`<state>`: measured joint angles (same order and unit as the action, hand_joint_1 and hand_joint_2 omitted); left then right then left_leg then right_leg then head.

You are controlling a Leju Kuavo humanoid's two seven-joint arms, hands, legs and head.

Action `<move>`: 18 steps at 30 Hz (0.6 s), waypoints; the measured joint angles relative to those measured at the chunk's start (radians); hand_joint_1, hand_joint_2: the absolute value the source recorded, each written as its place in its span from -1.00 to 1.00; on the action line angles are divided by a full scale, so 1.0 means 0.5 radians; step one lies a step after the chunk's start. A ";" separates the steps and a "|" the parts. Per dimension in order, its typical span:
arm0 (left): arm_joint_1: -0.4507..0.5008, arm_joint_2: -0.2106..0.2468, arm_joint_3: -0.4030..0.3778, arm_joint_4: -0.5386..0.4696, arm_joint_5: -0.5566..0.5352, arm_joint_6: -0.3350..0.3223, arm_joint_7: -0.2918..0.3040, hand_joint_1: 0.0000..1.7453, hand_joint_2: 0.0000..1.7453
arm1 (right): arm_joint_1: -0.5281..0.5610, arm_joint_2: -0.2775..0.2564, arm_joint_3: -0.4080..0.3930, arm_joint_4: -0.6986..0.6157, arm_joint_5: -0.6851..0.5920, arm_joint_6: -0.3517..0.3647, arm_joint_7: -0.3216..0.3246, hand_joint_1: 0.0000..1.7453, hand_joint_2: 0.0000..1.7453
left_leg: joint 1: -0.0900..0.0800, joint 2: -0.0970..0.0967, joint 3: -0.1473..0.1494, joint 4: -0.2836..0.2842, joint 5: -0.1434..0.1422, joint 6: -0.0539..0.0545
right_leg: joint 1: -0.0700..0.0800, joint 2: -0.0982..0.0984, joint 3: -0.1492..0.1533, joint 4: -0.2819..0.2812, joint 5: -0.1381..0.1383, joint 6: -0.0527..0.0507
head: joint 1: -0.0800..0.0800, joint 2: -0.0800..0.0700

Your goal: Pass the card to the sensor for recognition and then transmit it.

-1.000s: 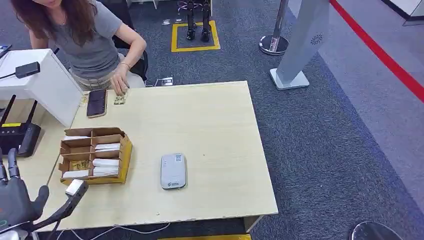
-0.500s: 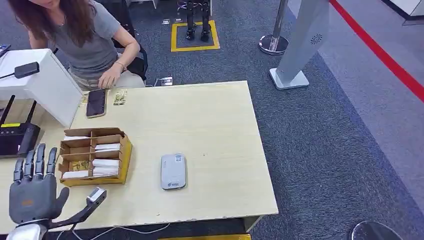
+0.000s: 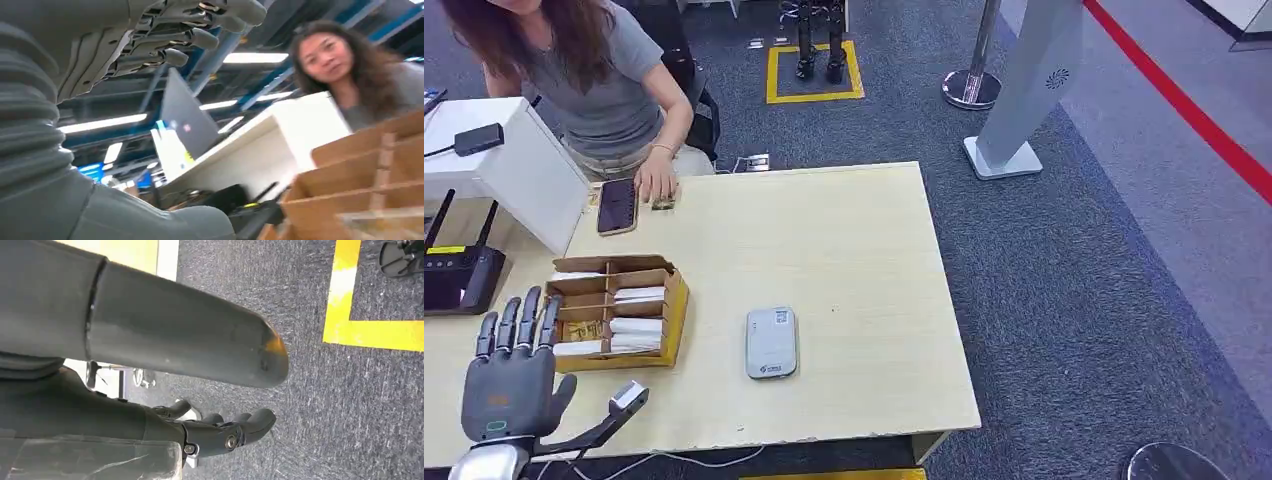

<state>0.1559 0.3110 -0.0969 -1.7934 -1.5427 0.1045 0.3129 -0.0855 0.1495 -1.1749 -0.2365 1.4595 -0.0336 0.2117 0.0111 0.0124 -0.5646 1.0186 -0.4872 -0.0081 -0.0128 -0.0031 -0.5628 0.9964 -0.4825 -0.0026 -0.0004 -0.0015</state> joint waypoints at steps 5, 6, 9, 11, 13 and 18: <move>-0.065 -0.073 -0.053 0.121 0.000 0.001 -0.054 -1.00 1.00 | 0.000 0.000 0.000 0.000 0.004 0.007 -0.001 -1.00 -1.00 | 0.000 0.001 0.000 0.000 0.000 0.000 | 0.000 0.001 0.000 0.000 0.001 0.000 | 0.000 0.000; -0.073 -0.098 -0.053 0.142 0.000 0.001 -0.087 -1.00 1.00 | -0.001 0.000 0.000 0.000 0.005 0.009 -0.002 -1.00 -1.00 | 0.000 0.001 0.000 0.000 0.000 0.000 | 0.000 0.001 0.000 0.000 0.001 0.000 | -0.001 0.000; -0.080 -0.173 -0.053 0.193 0.000 -0.002 -0.183 -1.00 1.00 | -0.001 0.000 0.001 0.000 0.014 0.011 -0.002 -1.00 -1.00 | 0.000 0.001 0.000 0.000 0.000 0.000 | 0.000 0.001 0.000 0.000 0.001 0.000 | -0.001 0.000; -0.086 -0.221 -0.053 0.235 0.000 0.002 -0.231 -1.00 1.00 | -0.001 0.000 0.002 0.000 0.020 0.011 -0.005 -1.00 -1.00 | 0.000 0.001 0.000 0.000 0.000 0.000 | 0.000 0.001 0.000 0.000 0.001 0.000 | 0.000 0.000; -0.087 -0.268 -0.053 0.276 0.000 0.006 -0.257 -1.00 1.00 | -0.002 0.000 0.002 0.000 0.037 0.011 -0.008 -1.00 -1.00 | 0.000 0.001 0.000 0.000 0.000 0.000 | 0.000 0.001 0.000 0.000 0.000 0.000 | 0.000 0.000; -0.097 -0.352 -0.052 0.363 0.000 0.021 -0.296 -1.00 1.00 | -0.002 0.000 0.003 0.000 0.045 0.011 -0.014 -1.00 -1.00 | 0.000 0.001 0.000 0.000 0.000 0.000 | 0.000 0.001 0.000 0.000 0.000 0.000 | -0.001 0.000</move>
<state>0.1074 0.1350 -0.1228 -1.6117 -1.5427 0.1148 0.1648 -0.0866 0.1495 -1.1734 -0.2365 1.4820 -0.0279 0.2049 0.0113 0.0127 -0.5645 1.0186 -0.4873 -0.0079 -0.0129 -0.0029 -0.5628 0.9963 -0.4823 -0.0025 -0.0008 -0.0015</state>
